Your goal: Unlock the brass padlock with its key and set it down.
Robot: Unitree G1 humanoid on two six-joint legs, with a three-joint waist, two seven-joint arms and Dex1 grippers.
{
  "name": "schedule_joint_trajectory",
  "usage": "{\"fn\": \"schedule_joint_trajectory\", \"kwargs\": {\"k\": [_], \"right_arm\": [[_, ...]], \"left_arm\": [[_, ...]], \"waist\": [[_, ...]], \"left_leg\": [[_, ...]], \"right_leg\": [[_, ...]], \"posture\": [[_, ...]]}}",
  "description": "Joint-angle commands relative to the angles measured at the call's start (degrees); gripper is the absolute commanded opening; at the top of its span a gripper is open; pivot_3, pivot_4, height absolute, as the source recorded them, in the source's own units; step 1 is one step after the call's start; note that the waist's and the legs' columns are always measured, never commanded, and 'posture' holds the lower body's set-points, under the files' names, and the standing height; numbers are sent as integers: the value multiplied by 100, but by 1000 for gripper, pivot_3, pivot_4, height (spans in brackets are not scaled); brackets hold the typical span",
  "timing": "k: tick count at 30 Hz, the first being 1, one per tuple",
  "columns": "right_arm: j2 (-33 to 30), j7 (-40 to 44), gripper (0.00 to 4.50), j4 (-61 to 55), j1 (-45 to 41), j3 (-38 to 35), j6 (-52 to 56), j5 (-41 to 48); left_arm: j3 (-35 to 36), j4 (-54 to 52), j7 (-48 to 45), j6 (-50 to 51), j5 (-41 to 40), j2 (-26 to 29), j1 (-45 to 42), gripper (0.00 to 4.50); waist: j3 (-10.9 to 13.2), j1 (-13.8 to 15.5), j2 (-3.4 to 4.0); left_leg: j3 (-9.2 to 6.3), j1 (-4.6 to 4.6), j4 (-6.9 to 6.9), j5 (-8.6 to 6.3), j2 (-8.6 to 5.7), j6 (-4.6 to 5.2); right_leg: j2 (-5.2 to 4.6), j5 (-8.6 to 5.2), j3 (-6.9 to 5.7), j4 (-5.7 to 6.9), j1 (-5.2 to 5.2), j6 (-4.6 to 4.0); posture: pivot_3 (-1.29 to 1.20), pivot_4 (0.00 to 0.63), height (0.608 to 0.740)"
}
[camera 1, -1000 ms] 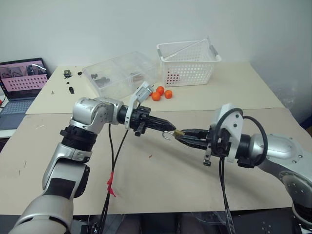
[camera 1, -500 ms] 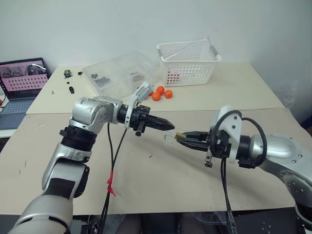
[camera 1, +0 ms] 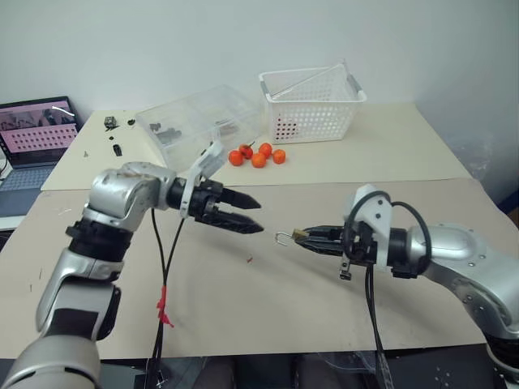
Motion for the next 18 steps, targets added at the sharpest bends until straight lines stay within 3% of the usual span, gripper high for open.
{"fn": "schedule_joint_trajectory", "kwargs": {"k": [1,8,18], "right_arm": [[7,278,209,397,-312,296,-56,-222],[385,906,209,1391,-821,1336,-393,-940],[1553,2068,209,3803,-2113,1674,370,-724]], "left_arm": [[430,-506,24,-487,10,287,-79,4404],[669,-841,537,-728,96,387,139,4404],[722,-1786,983,-1257,367,718,916,4404]], "waist": [[2,24,-1],[3,22,0],[7,-12,2]], "left_leg": [[0,-1,1,0,3,0],[-1,0,3,0,-3,0],[0,5,0,0,10,-1]], "right_leg": [[0,0,-1,0,0,0],[-2,0,-7,-2,4,0],[14,4,3,7,-3,-7]], "posture": [[0,150,740],[0,150,740],[0,150,740]]}}
